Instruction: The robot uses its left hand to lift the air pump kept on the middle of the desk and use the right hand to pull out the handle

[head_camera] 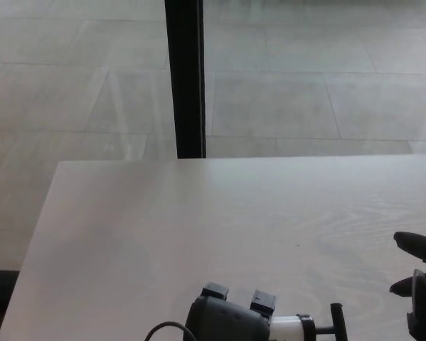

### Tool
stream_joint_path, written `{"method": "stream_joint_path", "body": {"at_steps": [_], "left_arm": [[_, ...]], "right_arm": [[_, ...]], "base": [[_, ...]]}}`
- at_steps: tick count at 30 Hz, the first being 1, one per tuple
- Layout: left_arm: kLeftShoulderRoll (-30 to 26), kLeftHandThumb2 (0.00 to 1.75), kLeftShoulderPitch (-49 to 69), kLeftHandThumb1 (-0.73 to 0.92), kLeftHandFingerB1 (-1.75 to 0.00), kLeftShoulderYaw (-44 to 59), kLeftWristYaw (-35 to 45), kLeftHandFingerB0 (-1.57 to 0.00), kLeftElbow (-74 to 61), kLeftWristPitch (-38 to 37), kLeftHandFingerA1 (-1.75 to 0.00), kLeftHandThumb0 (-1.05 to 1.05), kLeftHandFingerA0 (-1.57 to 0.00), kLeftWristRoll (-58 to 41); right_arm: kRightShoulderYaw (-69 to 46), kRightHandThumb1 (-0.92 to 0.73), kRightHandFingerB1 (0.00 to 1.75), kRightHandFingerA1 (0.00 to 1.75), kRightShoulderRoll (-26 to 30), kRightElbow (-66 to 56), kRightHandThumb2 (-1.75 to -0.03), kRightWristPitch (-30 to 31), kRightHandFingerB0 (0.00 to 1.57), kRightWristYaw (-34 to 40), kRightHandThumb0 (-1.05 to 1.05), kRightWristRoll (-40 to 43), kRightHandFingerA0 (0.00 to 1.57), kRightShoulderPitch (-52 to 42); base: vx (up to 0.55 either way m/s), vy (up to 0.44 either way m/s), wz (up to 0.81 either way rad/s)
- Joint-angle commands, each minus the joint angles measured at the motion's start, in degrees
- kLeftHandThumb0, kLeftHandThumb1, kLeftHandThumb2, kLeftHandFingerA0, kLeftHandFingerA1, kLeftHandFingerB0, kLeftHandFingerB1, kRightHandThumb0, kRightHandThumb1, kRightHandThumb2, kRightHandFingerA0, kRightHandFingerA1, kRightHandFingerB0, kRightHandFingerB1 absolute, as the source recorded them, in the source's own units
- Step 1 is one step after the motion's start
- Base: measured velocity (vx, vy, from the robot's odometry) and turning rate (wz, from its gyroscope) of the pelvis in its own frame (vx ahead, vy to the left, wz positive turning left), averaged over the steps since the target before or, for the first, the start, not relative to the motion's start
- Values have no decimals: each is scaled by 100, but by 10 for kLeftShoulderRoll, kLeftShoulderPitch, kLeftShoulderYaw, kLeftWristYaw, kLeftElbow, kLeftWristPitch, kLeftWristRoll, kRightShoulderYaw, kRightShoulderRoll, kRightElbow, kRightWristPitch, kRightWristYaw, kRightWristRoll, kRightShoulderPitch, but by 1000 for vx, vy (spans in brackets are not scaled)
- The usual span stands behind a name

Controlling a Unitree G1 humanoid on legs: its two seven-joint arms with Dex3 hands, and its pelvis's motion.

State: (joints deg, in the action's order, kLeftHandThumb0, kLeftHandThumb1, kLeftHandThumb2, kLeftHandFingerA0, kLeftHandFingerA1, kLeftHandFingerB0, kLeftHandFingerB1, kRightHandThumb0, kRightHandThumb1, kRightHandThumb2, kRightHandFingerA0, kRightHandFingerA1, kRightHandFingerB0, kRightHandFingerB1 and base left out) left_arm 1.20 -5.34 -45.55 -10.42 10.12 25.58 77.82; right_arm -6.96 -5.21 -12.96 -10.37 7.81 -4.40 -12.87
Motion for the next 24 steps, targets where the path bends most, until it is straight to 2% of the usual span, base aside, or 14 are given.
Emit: {"method": "stream_joint_path", "body": {"at_steps": [1,2,3,4,5,8,9,10,14,17,19,22,23,24], "left_arm": [[-36,95,38,60,-113,35,-57,-79,52,-108,-175,-17,-88,-121],[-37,95,30,60,-113,40,-75,-79,50,-116,-175,-17,-88,-120],[-41,104,22,50,-103,45,-95,-86,50,-128,-137,-22,-121,-120],[-44,106,13,50,-100,54,-112,-86,50,-147,-139,-21,-123,-130],[-41,105,9,54,-138,62,-112,-73,46,-147,-175,-16,-96,-135],[-44,108,-14,53,-164,76,-111,-69,17,-134,-175,-14,-92,-122],[-45,112,-14,53,-160,81,-101,-70,8,-136,-175,-14,-91,-129],[-48,117,-15,48,-134,82,-97,-79,0,-138,-175,-14,-89,-129],[-70,111,-30,51,-132,88,-112,-77,-11,-157,-175,-16,-88,-121],[-87,102,-44,53,-105,94,-129,-83,-15,-170,-174,-16,-85,-115],[-94,113,-55,47,-141,99,-137,-77,-16,-177,-175,-14,-87,-115],[-107,121,-73,46,-155,121,-140,-72,-36,-195,-175,-9,-87,-132],[-106,121,-75,46,-155,121,-142,-72,-34,-197,-175,-9,-87,-133],[-108,116,-79,46,-123,120,-143,-80,-35,-195,-175,-9,-88,-126]], "right_arm": [[13,-78,49,125,15,-4,-65,43,72,-4,-64,-25,72,-8],[18,-78,49,125,23,-15,-65,78,72,-12,-64,-32,72,-11],[23,-77,45,120,27,-24,-65,114,68,-18,-65,-36,71,-11],[28,-73,45,120,33,-28,-63,132,66,-27,-61,-34,70,-11],[31,-71,44,116,35,-33,-62,152,64,-32,-58,-33,68,-12],[47,-69,43,103,41,-36,-60,190,64,-33,-59,-53,69,-6],[51,-69,43,104,45,-33,-61,191,64,-37,-61,-58,69,-3],[57,-70,40,96,48,-38,-61,203,58,-40,-63,-64,66,-1],[83,-71,38,84,69,-48,-61,260,53,-59,-68,-96,69,27],[99,-70,38,76,78,-58,-61,286,50,-65,-68,-115,69,33],[106,-69,39,75,82,-57,-61,293,51,-66,-67,-119,69,38],[120,-68,39,76,83,-58,-61,315,51,-67,-66,-128,66,46],[120,-68,39,76,85,-58,-61,318,51,-66,-66,-127,66,45],[121,-68,39,81,87,-58,-60,320,50,-67,-67,-127,65,45]], "base": [[0,0,0],[0,0,0],[0,0,0],[0,0,0],[0,0,0],[0,0,0],[0,0,0],[0,0,0],[0,0,0],[0,0,0],[0,0,0],[0,0,0],[0,0,0],[0,0,0]]}}
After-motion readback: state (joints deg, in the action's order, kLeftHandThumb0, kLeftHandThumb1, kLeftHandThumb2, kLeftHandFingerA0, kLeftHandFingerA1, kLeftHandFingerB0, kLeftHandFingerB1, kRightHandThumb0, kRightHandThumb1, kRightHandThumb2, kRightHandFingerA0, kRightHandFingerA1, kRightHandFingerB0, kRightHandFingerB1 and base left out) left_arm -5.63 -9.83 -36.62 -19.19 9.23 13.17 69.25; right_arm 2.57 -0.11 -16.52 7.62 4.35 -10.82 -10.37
